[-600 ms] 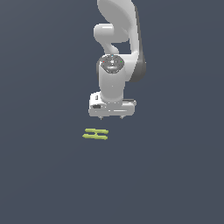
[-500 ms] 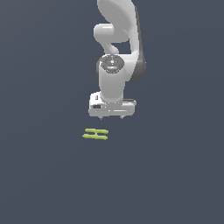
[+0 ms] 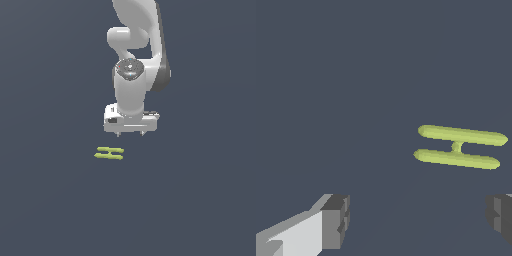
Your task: Pick up the object and move it to a goal position.
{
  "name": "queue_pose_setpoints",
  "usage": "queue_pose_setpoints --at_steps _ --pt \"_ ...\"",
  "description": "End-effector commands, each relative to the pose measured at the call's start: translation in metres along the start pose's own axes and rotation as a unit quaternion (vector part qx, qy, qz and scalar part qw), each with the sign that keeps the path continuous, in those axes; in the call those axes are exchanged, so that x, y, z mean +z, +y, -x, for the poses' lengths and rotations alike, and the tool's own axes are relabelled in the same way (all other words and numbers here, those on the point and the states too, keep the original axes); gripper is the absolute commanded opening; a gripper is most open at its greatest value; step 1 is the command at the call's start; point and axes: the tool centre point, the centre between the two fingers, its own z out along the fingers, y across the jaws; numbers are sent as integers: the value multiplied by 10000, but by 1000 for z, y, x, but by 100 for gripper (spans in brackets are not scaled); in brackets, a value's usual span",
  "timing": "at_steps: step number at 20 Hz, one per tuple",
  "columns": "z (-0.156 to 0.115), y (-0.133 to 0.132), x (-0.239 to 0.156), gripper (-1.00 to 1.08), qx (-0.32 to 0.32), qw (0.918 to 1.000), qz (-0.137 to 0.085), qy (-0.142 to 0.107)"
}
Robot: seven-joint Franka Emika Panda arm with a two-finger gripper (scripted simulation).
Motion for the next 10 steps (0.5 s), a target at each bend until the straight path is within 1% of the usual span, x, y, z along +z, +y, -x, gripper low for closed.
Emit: queue_pose_setpoints --at_steps 1,10 --pt "0 0 0 100 10 10000 -6 -2" --pt "-1 5 5 100 -316 9995 14 1"
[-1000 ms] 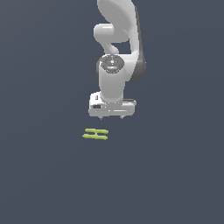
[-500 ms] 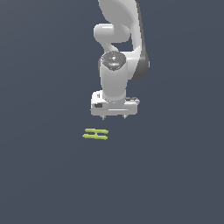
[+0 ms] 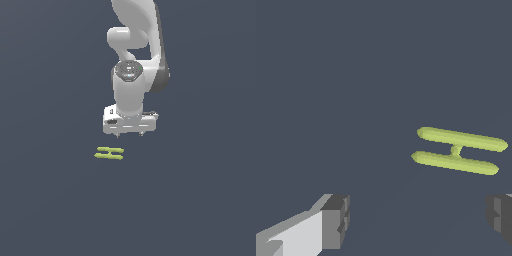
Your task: Pick up the object and move it to a goal position.
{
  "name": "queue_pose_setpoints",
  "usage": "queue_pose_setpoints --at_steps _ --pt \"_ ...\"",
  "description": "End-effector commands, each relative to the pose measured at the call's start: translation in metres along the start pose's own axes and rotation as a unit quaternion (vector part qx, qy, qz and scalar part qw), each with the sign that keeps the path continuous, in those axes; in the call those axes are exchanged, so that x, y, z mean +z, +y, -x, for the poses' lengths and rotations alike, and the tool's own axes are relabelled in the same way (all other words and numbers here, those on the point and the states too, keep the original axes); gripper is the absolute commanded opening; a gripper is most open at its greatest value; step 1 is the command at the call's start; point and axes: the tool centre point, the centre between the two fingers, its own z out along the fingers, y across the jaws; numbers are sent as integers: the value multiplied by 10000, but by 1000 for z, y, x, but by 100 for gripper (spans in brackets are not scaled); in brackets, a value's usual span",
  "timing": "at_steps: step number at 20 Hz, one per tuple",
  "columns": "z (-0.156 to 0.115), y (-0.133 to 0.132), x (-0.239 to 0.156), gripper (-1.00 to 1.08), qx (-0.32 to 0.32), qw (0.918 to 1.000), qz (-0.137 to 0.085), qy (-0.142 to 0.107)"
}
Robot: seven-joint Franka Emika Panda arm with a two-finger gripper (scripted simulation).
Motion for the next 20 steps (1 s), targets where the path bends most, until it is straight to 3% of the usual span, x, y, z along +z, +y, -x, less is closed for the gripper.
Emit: queue_pose_setpoints --at_steps 1,10,20 --pt "0 3 2 100 -147 9999 8 0" --pt "-3 16 14 100 -1018 9948 50 5" --pt "-5 35 32 100 -2251 9743 96 5"
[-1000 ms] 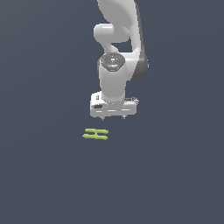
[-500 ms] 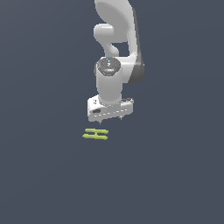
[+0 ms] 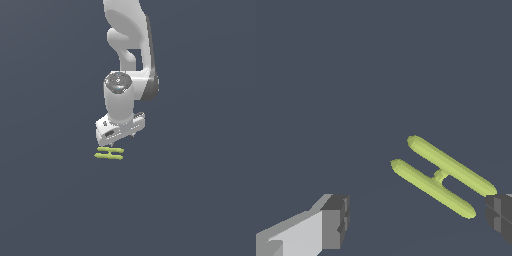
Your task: Pick up the object and move it to a goal position.
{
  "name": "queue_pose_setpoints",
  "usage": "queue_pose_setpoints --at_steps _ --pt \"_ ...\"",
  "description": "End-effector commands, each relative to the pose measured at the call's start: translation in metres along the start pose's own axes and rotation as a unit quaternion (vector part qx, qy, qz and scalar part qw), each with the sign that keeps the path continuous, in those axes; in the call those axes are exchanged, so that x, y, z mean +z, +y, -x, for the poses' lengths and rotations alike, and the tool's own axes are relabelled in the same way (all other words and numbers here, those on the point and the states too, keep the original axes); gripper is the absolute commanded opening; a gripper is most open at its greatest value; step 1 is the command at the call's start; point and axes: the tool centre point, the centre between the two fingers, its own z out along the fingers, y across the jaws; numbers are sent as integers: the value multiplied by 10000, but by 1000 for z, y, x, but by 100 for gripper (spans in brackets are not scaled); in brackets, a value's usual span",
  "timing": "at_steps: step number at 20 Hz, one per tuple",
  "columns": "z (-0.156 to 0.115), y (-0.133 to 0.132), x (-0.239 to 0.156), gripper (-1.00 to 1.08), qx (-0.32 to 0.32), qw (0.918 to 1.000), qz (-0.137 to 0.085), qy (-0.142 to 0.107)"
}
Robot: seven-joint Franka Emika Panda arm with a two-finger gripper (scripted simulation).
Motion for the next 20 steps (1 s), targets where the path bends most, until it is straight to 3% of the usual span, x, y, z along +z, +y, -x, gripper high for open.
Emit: queue_pose_setpoints --at_steps 1,10,20 --pt "1 5 4 100 -321 9995 10 1" --pt "7 20 20 100 -1444 9895 39 7" --pt "13 36 38 100 -2670 9637 62 23"
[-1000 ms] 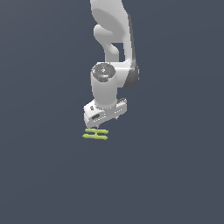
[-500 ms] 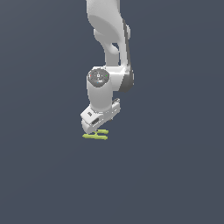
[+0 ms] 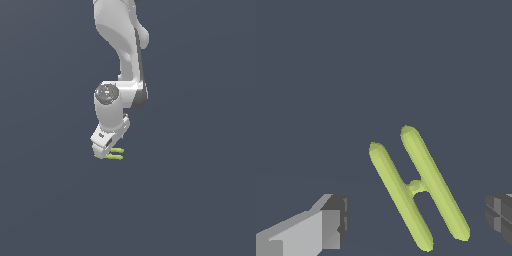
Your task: Pick up the object and move it to a goal position.
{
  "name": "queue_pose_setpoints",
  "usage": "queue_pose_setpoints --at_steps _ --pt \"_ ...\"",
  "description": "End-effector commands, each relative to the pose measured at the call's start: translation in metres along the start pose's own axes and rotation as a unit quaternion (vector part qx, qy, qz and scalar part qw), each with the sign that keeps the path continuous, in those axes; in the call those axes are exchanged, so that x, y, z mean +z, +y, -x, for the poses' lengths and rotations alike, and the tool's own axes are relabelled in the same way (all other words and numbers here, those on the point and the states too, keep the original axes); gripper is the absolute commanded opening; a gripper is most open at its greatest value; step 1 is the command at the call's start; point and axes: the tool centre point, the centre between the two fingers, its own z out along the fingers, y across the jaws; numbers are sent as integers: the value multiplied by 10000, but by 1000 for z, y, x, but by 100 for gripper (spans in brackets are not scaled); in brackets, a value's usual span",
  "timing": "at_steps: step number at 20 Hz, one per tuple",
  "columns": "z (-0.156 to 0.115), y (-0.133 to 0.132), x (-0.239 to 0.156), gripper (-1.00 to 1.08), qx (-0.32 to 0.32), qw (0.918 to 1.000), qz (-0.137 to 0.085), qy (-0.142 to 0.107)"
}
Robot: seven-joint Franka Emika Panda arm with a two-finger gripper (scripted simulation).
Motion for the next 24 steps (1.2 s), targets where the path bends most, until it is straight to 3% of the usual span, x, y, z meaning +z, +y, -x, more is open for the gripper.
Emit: queue_pose_setpoints --at_steps 1,14,24 --pt "3 3 4 100 -322 9995 7 6" --pt "19 14 25 100 -1835 9830 46 45" --pt "25 18 33 100 -2393 9709 65 64"
